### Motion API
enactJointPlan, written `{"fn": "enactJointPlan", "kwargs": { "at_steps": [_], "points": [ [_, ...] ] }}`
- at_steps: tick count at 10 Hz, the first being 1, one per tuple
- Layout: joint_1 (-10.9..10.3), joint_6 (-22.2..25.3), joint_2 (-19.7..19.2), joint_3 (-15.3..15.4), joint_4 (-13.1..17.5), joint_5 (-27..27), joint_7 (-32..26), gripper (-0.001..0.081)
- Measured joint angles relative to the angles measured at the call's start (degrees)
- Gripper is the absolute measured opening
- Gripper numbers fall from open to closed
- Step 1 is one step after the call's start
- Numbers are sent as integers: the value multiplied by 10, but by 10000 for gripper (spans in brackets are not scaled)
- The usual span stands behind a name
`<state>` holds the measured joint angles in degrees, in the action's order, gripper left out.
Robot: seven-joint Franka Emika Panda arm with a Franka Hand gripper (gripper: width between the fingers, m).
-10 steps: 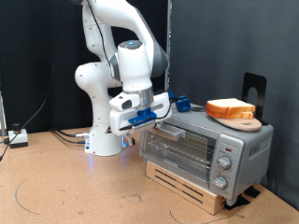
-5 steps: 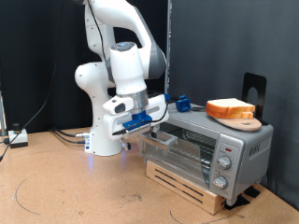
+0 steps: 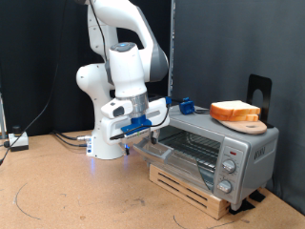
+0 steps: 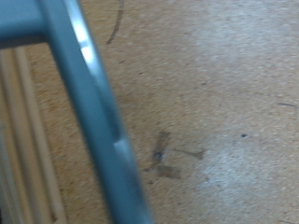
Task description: Make a piece of toast with the oven
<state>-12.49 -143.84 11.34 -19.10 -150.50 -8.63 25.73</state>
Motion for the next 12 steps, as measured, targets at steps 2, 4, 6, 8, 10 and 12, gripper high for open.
{"fn": "enactJointPlan", "kwargs": {
  "at_steps": [2, 4, 6, 8, 10, 12],
  "points": [
    [6, -33, -37, 0, 8, 5, 18, 807],
    [9, -53, -78, -1, 25, -2, 27, 807],
    [15, -56, -113, -5, 47, -6, 38, 807],
    [27, -71, -150, -17, 69, 0, 49, 807],
    [41, -78, -183, -19, 93, -22, 15, 807],
    [42, -55, -177, -16, 93, -55, -20, 807]
  ]
}}
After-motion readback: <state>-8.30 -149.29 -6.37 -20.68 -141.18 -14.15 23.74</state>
